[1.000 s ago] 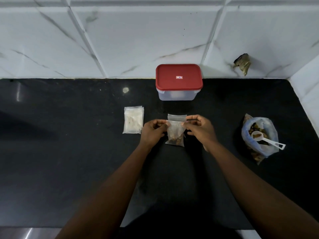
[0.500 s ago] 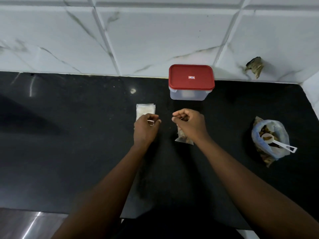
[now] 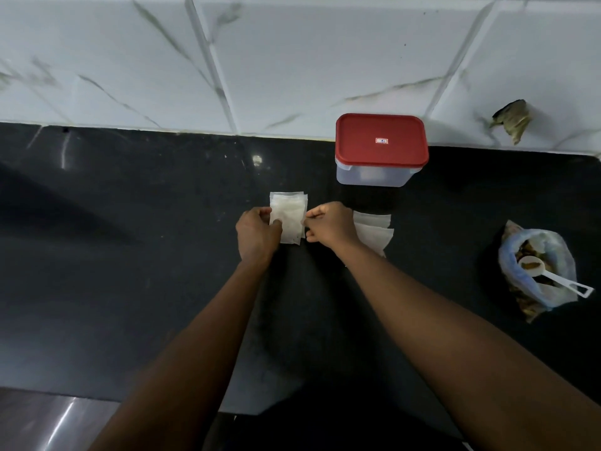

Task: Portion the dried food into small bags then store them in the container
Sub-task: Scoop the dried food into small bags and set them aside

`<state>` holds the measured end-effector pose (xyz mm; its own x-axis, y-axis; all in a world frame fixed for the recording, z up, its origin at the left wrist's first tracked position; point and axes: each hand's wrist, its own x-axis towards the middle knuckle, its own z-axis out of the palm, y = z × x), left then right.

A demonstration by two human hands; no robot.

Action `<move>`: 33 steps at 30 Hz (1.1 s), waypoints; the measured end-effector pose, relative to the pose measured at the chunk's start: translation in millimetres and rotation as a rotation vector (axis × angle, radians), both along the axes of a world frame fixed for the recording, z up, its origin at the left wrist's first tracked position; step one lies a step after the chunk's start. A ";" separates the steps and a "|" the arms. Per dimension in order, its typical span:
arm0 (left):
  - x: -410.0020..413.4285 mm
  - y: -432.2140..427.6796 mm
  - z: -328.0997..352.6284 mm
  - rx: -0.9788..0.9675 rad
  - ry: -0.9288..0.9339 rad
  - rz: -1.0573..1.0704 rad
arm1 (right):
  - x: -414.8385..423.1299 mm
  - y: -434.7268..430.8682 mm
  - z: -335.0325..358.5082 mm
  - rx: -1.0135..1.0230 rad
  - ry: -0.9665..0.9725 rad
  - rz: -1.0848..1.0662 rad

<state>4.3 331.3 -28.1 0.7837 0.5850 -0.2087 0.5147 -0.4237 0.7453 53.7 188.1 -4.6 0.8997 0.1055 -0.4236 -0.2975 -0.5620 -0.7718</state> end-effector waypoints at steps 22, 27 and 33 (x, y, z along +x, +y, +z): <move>-3.1 -9.5 20.2 -0.240 -0.089 0.130 | 0.8 -2.1 17.0 0.043 -0.015 -0.054; -5.9 -25.1 33.0 -0.304 -0.160 0.034 | -1.1 -29.6 41.6 0.098 -0.082 -0.040; -9.1 -61.6 38.9 -0.416 -0.203 -0.214 | -14.9 -77.0 66.7 0.152 -0.143 -0.064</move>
